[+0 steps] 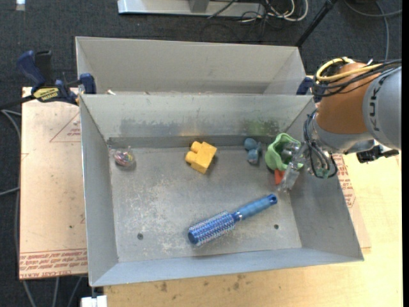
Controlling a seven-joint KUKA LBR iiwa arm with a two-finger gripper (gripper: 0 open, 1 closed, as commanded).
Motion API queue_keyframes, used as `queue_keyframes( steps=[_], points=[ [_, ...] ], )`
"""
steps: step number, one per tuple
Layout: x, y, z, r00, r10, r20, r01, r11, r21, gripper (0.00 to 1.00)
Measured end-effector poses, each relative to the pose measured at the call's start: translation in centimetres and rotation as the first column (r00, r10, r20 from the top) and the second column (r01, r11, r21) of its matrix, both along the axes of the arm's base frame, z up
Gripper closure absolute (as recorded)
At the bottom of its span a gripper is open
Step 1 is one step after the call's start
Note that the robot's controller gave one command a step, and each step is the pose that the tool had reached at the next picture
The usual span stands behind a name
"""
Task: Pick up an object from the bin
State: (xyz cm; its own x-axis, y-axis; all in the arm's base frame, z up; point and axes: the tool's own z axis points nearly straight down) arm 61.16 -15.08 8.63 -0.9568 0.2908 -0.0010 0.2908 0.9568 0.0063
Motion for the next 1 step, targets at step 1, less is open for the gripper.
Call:
queue_keyframes(
  steps=[1],
  points=[
    [-0.14, 2.75, 12.27, 1.000, 0.004, 0.008, -0.004, 1.000, -0.006, 1.00]
  ],
)
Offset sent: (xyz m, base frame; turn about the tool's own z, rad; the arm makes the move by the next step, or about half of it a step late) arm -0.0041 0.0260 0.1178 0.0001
